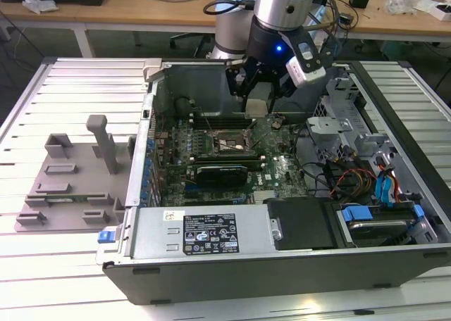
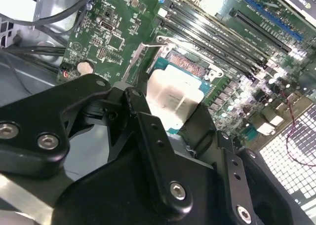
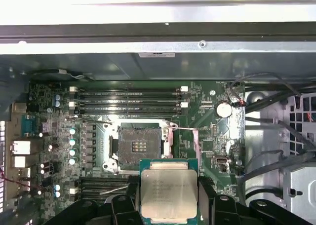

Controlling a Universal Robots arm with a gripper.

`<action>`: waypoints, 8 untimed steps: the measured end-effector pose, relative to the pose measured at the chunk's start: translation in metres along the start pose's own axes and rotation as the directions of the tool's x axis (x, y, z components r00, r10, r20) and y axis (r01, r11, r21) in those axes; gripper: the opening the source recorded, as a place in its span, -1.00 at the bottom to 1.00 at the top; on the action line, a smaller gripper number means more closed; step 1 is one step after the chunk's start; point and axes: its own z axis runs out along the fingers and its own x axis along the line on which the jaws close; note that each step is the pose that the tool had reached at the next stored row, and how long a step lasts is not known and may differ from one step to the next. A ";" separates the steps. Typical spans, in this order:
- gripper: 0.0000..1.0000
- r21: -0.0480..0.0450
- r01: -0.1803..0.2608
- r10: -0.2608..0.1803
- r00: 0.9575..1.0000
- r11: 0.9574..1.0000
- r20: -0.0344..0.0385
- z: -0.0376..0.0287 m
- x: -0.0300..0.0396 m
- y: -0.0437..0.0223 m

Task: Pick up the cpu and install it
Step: 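Place the cpu into insertion slot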

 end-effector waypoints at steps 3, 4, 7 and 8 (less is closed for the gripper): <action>0.09 -0.015 0.000 0.000 1.000 1.000 0.000 0.0000 0.0000 0.0000; 0.09 -0.015 -0.007 0.007 1.000 1.000 0.000 0.0000 0.0000 0.0000; 0.09 -0.018 -0.089 0.089 0.996 0.996 0.004 0.0000 0.0000 0.0000; 0.09 -0.019 -0.108 0.109 0.994 0.994 0.004 0.0000 0.0000 0.0000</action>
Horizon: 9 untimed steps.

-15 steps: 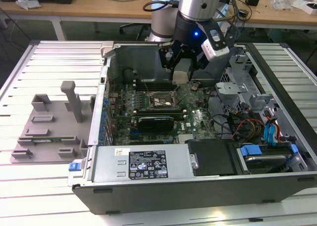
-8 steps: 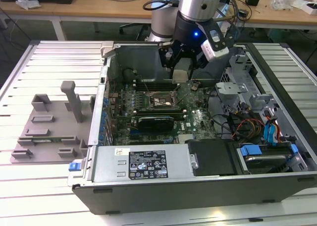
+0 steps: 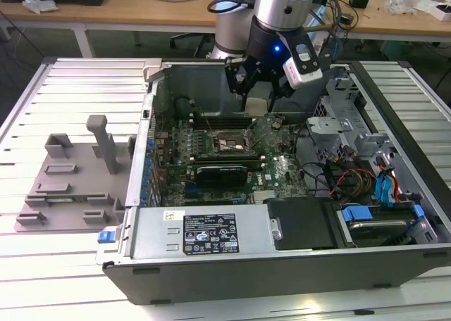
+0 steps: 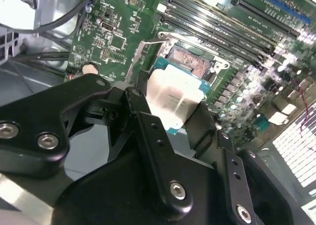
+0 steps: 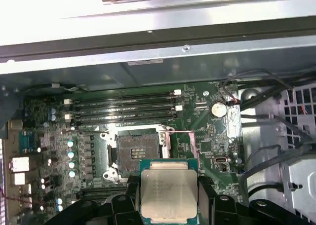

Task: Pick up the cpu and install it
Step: 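Place the cpu into insertion slot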

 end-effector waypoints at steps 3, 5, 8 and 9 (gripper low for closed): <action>0.09 -0.001 -0.033 0.033 0.999 0.999 0.002 0.0000 0.0000 0.0000; 0.09 -0.003 -0.062 0.062 0.998 0.998 0.003 0.0001 0.0000 0.0000; 0.09 -0.004 -0.094 0.094 0.996 0.996 0.005 0.0001 0.0000 0.0000; 0.09 -0.004 -0.111 0.111 0.994 0.994 0.006 0.0001 0.0000 0.0000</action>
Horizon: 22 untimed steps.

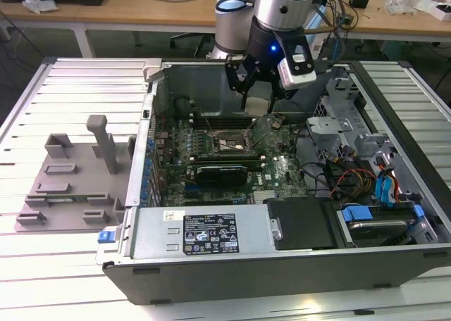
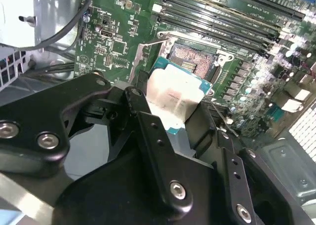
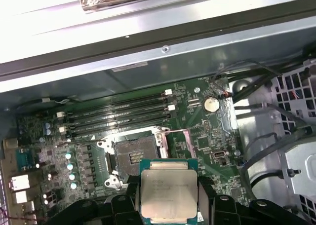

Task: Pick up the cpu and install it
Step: 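Place the cpu into insertion slot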

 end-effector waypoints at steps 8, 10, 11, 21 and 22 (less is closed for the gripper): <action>0.09 -0.002 -0.078 0.078 0.997 0.997 0.005 0.0000 0.0000 0.0000; 0.09 -0.003 -0.097 0.097 0.995 0.995 0.006 0.0000 0.0000 0.0000; 0.09 -0.003 -0.105 0.105 0.994 0.994 0.006 0.0000 0.0000 0.0000; 0.09 -0.008 -0.207 0.207 0.978 0.978 0.011 0.0000 0.0000 0.0000; 0.09 -0.008 -0.217 0.217 0.976 0.976 0.012 0.0000 0.0000 0.0000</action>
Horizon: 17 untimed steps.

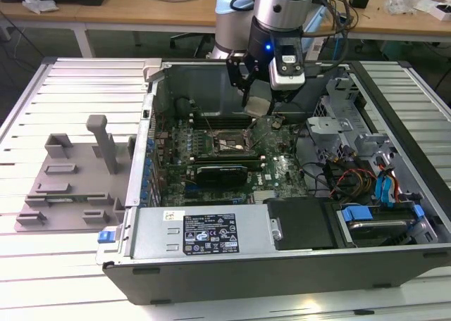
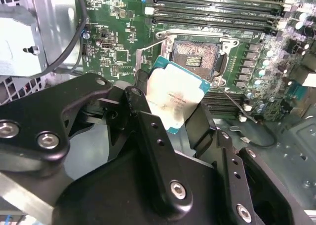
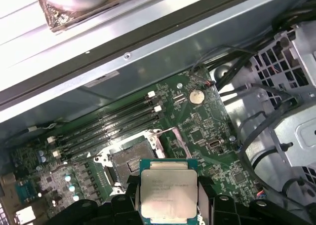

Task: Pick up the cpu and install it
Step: 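Place the cpu into insertion slot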

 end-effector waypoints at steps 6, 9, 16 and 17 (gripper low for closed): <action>0.09 0.000 -0.048 0.048 0.999 0.999 0.004 -0.0001 0.0000 0.0000; 0.09 0.000 -0.074 0.073 0.997 0.997 0.006 0.0000 0.0000 0.0000; 0.09 0.000 -0.144 0.144 0.990 0.990 0.011 0.0000 0.0000 0.0000; 0.09 0.000 -0.157 0.157 0.987 0.988 0.012 0.0000 0.0000 0.0000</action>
